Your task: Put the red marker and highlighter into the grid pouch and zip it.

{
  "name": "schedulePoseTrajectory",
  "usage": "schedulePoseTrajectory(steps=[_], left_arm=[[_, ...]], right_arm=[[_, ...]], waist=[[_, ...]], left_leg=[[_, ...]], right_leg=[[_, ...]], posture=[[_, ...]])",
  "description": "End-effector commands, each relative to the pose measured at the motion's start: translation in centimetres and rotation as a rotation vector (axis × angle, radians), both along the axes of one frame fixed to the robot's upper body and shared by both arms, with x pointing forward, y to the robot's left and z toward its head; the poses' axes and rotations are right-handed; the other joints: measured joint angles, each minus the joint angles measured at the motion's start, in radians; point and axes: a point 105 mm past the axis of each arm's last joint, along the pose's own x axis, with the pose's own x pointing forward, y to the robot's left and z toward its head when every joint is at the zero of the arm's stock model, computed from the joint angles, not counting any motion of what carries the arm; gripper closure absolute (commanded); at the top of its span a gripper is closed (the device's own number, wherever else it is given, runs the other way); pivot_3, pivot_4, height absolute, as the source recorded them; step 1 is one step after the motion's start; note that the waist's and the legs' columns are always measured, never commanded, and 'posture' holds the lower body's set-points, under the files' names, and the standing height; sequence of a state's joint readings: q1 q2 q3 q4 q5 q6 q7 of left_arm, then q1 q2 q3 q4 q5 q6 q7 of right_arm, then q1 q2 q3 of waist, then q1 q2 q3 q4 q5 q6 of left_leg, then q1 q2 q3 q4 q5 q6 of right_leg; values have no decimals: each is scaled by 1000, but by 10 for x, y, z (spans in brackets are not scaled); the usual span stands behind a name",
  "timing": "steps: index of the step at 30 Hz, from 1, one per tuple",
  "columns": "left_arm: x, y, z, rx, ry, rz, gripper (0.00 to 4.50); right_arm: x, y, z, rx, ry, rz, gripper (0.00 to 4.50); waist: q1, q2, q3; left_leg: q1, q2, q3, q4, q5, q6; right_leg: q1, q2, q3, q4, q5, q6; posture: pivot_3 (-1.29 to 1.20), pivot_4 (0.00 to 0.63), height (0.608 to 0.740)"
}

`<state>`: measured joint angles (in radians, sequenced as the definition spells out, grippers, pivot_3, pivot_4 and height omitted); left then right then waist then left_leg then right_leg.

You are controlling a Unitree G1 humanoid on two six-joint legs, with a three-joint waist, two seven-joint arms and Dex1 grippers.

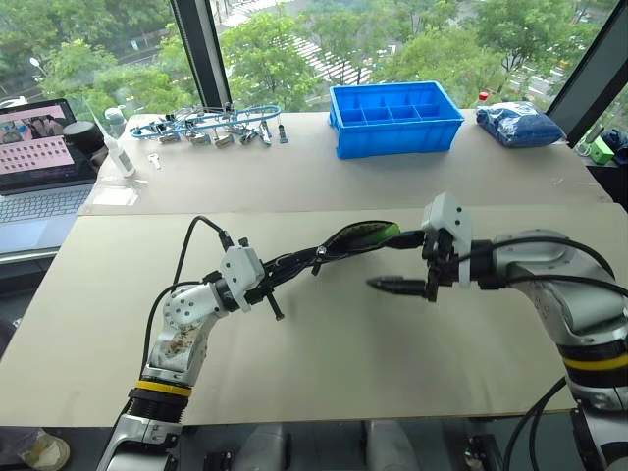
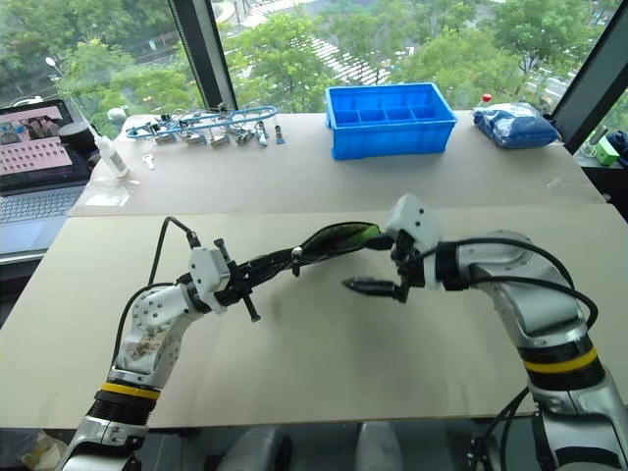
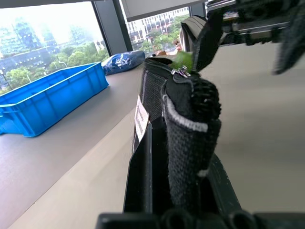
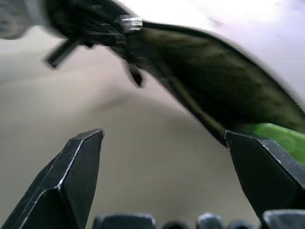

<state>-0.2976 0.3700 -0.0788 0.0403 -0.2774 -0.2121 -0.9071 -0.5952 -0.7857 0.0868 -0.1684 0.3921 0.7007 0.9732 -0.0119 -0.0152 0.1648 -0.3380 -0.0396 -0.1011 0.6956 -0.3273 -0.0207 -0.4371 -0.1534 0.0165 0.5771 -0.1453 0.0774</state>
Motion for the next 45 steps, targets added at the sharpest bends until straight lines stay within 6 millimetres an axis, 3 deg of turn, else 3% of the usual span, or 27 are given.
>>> schedulePoseTrajectory(steps=[1, 4, 6, 9, 15, 22, 28, 39, 45], left_arm=[[-3, 1, 10, -18, -39, -5, 4486], [-3, 1, 10, -18, -38, -2, 4486], [-4, 2, 10, -19, -37, 0, 4486], [-4, 2, 10, -20, -36, 3, 4486], [-3, 1, 10, -23, -35, 5, 4486], [-2, 1, 11, -21, -36, 1, 4486], [-2, 1, 11, -23, -37, 2, 4486], [-2, 0, 9, -30, -31, 5, 4486], [-2, -2, 8, -32, -30, 4, 4486]], right_arm=[[16, -21, 38, 73, -106, -78, 21], [9, -27, 49, 127, -80, -33, 704], [1, -29, 48, 124, -60, 5, 1329], [6, -34, 45, 120, -60, -28, 2400], [6, -16, 36, 116, -76, -9, 4468], [16, -4, 19, 10, -112, -32, 4489], [7, 8, 7, -62, -119, 51, 4489], [-7, 61, 27, 44, -131, 227, 4489], [-21, 90, 9, -11, -113, 352, 4489]], waist=[[-1, 0, 0], [-1, 0, 0], [-1, 0, 0], [-1, 0, 0], [-5, 0, 0], [-3, 0, 0], [-3, 0, 0], [-6, 0, 0], [-4, 0, 0]], left_leg=[[0, 0, 0, 0, 0, 0], [0, 0, 0, -1, 0, -1], [-1, 0, 0, -1, 0, 0], [-1, 0, 0, -1, 0, 0], [0, 0, 0, -1, 0, 1], [0, 0, 0, 0, 0, 0], [0, 0, 0, 0, 0, 0], [0, 0, 0, 0, 0, 0], [0, 0, 0, 0, 1, -1]], right_leg=[[0, 0, 0, 0, 0, 0], [0, 0, 0, -1, 0, 0], [0, 0, 0, -1, 0, 0], [0, 0, 0, -2, 0, 0], [0, 0, 0, 0, 0, 0], [0, 0, 0, 0, 0, 0], [0, 0, 0, 0, 0, 0], [0, 0, 0, 0, 0, 0], [0, 0, 0, 0, 0, 0]], posture=[[0, 150, 740], [0, 150, 740], [0, 150, 740], [0, 150, 740], [0, 150, 740], [0, 150, 740], [0, 150, 740], [0, 150, 740], [0, 150, 740]])
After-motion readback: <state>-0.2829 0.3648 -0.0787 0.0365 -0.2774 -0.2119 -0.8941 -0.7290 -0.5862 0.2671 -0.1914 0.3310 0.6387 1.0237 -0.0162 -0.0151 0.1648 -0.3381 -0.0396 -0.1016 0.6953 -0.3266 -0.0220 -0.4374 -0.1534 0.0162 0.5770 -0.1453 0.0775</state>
